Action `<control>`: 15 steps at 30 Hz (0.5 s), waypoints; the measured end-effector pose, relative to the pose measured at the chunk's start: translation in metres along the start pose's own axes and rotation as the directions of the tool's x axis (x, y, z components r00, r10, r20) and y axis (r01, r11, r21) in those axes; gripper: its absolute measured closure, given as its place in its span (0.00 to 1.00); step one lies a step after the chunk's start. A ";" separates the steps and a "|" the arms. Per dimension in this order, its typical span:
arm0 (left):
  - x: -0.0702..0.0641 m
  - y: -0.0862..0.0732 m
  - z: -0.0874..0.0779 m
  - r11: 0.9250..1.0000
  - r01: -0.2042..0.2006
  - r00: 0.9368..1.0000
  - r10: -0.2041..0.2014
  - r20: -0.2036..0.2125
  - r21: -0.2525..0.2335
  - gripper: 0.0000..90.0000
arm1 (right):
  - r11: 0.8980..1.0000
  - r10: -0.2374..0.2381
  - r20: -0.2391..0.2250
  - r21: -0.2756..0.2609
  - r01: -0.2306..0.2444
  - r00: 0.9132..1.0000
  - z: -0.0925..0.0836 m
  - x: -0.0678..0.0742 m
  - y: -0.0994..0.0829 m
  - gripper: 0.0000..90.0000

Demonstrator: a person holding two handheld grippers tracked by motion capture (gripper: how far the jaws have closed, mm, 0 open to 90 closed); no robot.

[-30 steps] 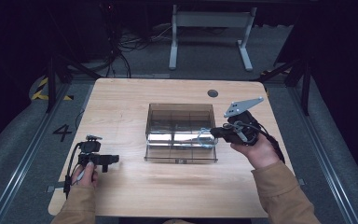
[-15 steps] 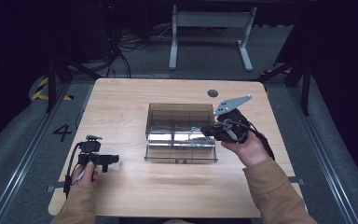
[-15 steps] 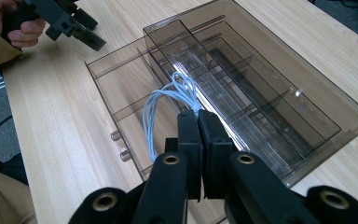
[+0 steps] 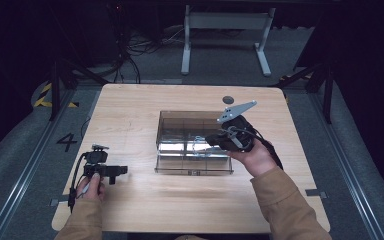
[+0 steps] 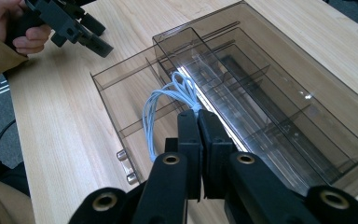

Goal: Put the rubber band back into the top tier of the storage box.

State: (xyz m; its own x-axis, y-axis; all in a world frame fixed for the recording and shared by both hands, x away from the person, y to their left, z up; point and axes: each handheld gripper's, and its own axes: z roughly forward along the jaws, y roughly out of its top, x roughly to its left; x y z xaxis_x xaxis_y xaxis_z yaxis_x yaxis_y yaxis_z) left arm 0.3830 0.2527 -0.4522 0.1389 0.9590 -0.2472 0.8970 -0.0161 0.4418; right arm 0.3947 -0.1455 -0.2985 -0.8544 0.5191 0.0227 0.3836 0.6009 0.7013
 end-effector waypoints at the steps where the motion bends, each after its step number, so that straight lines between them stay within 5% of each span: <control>1: 0.000 0.000 0.000 1.000 0.001 1.000 -0.001 0.004 -0.003 0.18 | 1.000 0.000 0.000 0.004 0.000 1.000 0.002 0.000 0.001 0.98; 15: 0.000 0.000 0.000 1.000 -0.001 1.000 0.001 0.008 -0.004 0.18 | 0.999 -0.008 -0.016 0.039 0.009 1.000 0.024 0.002 0.002 0.98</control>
State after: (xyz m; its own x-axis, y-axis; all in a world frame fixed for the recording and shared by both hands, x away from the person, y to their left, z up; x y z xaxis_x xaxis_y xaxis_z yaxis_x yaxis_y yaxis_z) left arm 0.3828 0.2529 -0.4518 0.1428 0.9566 -0.2540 0.8953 -0.0155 0.4452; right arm 0.4021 -0.1282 -0.3144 -0.8631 0.5042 0.0281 0.3894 0.6290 0.6729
